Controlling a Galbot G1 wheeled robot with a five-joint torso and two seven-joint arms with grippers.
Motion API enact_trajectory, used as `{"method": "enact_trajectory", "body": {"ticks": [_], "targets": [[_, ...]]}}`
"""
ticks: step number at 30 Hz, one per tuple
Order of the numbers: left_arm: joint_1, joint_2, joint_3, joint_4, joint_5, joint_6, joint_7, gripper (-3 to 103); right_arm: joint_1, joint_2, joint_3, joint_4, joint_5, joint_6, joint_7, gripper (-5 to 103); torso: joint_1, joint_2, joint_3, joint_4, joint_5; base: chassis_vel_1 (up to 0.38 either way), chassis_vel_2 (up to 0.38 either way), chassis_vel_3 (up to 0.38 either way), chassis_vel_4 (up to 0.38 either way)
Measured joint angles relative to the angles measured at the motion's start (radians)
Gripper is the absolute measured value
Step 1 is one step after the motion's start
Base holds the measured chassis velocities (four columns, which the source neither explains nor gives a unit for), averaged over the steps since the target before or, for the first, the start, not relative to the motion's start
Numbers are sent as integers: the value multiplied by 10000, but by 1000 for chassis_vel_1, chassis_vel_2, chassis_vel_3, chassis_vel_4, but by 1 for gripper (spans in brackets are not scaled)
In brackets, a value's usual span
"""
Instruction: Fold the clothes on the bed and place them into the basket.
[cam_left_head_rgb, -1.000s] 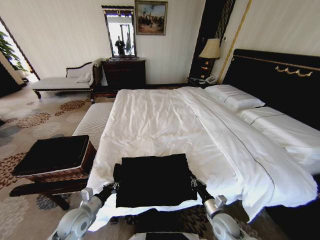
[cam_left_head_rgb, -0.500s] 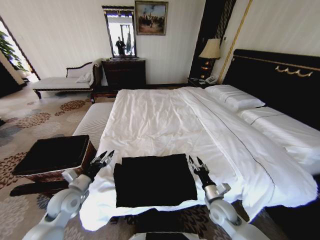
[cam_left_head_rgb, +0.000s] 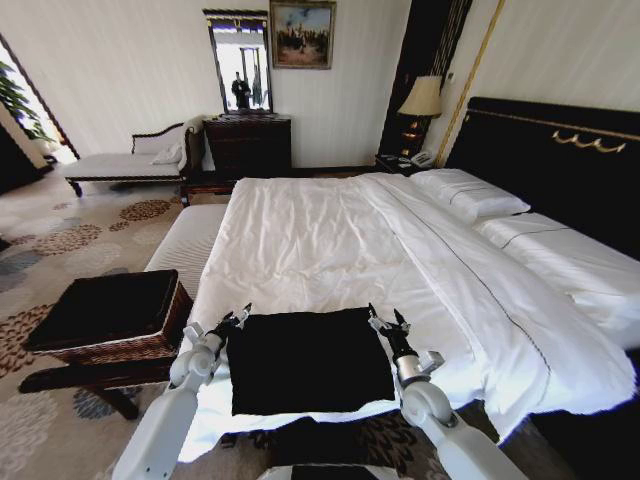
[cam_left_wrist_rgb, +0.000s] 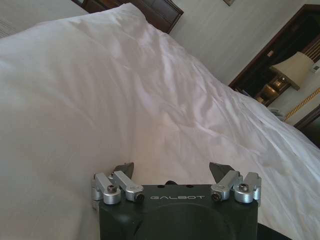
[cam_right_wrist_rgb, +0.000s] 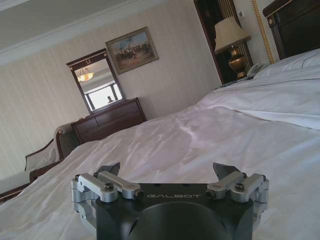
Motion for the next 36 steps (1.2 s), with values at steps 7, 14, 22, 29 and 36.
{"method": "enact_trajectory", "body": {"ticks": [7,14,22,29,36], "targets": [[343,-110,62,-244,-169,92,16,61,145,-27,-63,-95,11,-122,36,100,-1,2,0,1,0,0,0,0,0],[363,-108,154,-246,-96,107,92,52,226,15,-112,-168,10,-212,118,100,-1,2,0,0,-1,0,0,0,0],[318,-80,116,-303,-163,106,94,30,363,53,-110,-363,314,-356,220,100,-1,2,-1,-1,-1,0,0,0,0],[375,-40,61,-393,-262,87,95,2,1417,32,-223,-1082,2504,-1211,18,100,-1,2,0,-1,-2,0,0,0,0],[383,10,-22,-531,-378,57,89,1,2119,-11,-458,-1934,3593,-1920,-601,100,0,2,0,1,-1,0,0,0,0]]}}
